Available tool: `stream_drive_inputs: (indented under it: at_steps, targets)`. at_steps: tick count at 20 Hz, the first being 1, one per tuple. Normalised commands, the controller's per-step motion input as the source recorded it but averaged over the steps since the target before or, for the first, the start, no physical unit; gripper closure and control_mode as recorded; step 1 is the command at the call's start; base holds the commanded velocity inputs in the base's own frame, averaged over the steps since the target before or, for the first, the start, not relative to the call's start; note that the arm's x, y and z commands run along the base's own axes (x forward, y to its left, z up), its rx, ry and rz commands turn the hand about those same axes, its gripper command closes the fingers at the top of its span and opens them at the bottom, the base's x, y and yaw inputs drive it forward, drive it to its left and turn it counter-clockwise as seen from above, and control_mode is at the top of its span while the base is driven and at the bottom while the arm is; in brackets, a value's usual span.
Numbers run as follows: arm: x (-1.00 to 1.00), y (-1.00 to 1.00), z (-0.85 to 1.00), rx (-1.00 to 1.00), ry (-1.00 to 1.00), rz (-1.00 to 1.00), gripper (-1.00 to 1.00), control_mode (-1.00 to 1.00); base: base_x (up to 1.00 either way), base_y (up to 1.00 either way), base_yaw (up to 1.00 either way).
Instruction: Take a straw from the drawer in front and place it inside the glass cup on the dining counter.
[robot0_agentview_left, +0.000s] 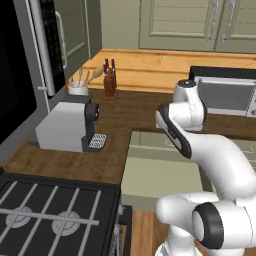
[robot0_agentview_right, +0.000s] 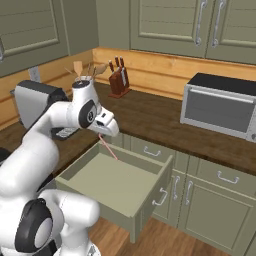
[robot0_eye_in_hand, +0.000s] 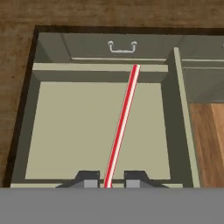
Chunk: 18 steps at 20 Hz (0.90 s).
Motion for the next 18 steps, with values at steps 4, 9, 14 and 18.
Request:
stream_drive_inputs:
  at_steps: [4, 9, 14, 18]
  targets:
    - [-0.57, -0.19, 0.73, 0.08, -0.01, -0.09, 1.00, -1.00, 0.00, 0.00, 0.00]
    - [-0.67, -0.21, 0.37, 0.08, -0.04, -0.09, 1.00, -1.00, 0.00, 0.00, 0.00]
    - [-0.44, -0.17, 0.06, 0.04, 0.00, -0.09, 1.00, -1.00, 0.00, 0.00, 0.00]
    - [-0.12, -0.04, 0.00, 0.01, 0.00, -0.03, 1.00, 1.00, -0.62, -0.08, -0.09]
